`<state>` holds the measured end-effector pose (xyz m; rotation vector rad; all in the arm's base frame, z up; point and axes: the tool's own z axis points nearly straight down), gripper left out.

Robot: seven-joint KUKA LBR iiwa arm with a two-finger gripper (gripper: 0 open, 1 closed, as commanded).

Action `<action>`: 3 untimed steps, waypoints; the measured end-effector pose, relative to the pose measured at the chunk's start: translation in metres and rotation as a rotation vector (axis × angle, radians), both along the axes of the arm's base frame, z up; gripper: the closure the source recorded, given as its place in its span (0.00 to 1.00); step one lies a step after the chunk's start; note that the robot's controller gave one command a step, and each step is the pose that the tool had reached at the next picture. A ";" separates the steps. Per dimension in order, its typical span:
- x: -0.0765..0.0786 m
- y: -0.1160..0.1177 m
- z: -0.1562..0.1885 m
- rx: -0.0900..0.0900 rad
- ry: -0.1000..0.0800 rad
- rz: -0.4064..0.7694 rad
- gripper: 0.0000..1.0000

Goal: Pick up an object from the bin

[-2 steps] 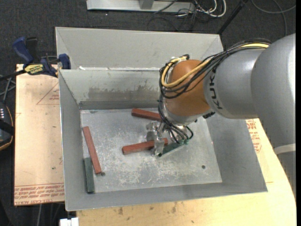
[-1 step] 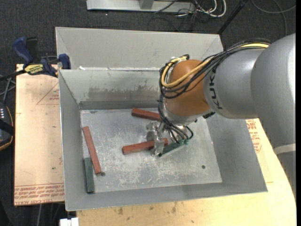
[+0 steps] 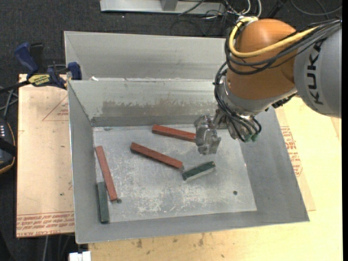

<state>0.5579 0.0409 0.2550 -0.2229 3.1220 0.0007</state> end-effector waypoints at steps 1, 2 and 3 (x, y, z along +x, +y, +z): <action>0.000 0.000 -0.002 0.000 0.002 0.000 1.00; -0.011 0.009 0.042 0.000 0.015 -0.038 1.00; -0.042 0.046 -0.059 -0.001 0.019 0.044 0.00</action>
Offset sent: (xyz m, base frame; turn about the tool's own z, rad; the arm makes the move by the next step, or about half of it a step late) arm -0.0184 0.0178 0.0931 0.0763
